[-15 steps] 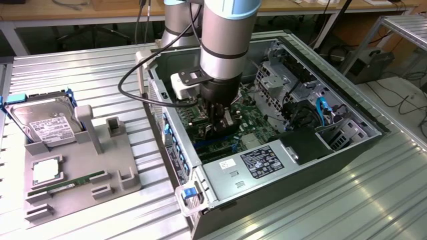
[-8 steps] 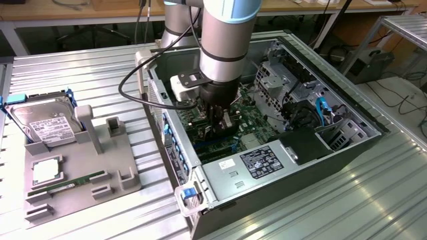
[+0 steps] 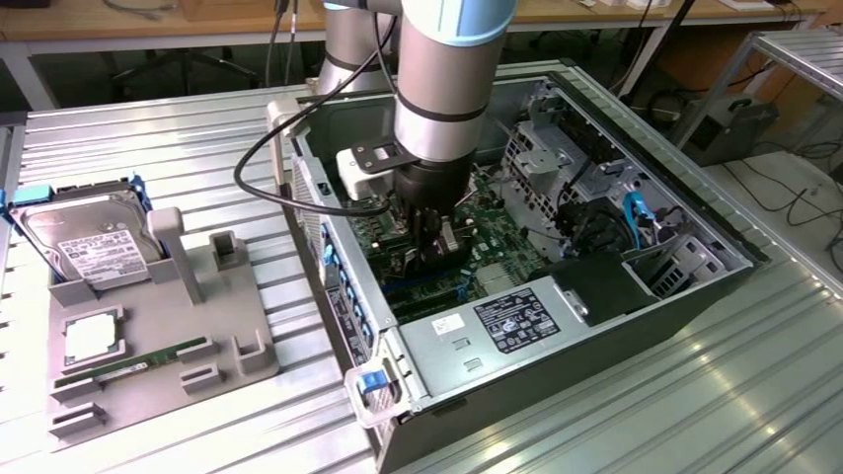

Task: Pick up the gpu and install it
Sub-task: 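Insert the gpu into the slot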

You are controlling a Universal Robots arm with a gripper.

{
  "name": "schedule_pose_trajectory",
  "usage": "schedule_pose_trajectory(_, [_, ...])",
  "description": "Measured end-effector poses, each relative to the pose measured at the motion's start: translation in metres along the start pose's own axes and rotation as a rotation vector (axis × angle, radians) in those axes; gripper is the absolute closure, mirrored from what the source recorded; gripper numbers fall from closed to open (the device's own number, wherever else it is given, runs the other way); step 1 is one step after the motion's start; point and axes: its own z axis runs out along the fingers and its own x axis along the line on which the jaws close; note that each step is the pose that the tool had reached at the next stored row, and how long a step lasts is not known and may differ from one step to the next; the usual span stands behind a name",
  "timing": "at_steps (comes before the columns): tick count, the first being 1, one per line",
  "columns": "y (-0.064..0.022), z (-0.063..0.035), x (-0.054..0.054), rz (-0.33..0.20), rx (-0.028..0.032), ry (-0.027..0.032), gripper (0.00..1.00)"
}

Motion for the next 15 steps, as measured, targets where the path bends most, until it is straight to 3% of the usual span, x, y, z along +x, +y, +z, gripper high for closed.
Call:
schedule_pose_trajectory(6, [0.0001,0.0007,0.0,0.0,0.0006,-0.0014,0.73])
schedule_pose_trajectory(9, [0.0,0.0001,0.0,0.0,0.0001,-0.0001,0.6])
schedule_pose_trajectory(10, [0.0,-0.0005,0.0,0.0,0.0001,-0.0002,0.6])
schedule_pose_trajectory(15, [-0.0011,-0.0224,0.0,0.0,0.0,-0.0005,0.6])
